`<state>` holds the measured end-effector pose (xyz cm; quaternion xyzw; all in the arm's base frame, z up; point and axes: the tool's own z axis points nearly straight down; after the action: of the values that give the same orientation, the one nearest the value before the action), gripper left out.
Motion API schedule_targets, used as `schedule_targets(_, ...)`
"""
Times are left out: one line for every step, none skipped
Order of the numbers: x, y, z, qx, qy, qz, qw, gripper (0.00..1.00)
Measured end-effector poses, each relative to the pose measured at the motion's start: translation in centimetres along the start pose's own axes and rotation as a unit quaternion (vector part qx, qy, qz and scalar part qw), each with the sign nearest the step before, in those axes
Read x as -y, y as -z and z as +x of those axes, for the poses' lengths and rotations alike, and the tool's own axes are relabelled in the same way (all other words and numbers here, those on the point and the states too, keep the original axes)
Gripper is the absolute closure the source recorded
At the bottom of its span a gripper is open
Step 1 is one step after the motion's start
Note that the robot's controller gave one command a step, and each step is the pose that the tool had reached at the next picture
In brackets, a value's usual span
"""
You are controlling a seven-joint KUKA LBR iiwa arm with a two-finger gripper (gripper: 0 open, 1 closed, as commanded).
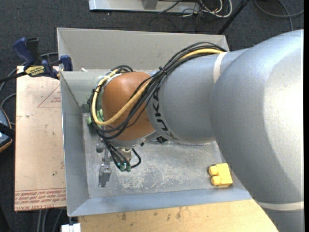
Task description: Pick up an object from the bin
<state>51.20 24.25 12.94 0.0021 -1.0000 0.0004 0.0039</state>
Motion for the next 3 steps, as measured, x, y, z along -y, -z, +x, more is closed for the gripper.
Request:
schedule_targets(6.2,0.3,-1.5,0.0033,0.005,0.001,1.0,0.0)
schedule_targets(18.3,1.3,-3.9,0.005,-0.123,0.0,0.9924,0.0)
schedule_targets(19.2,-5.2,-8.4,0.0058,-0.063,-0.002,0.998,0.0)
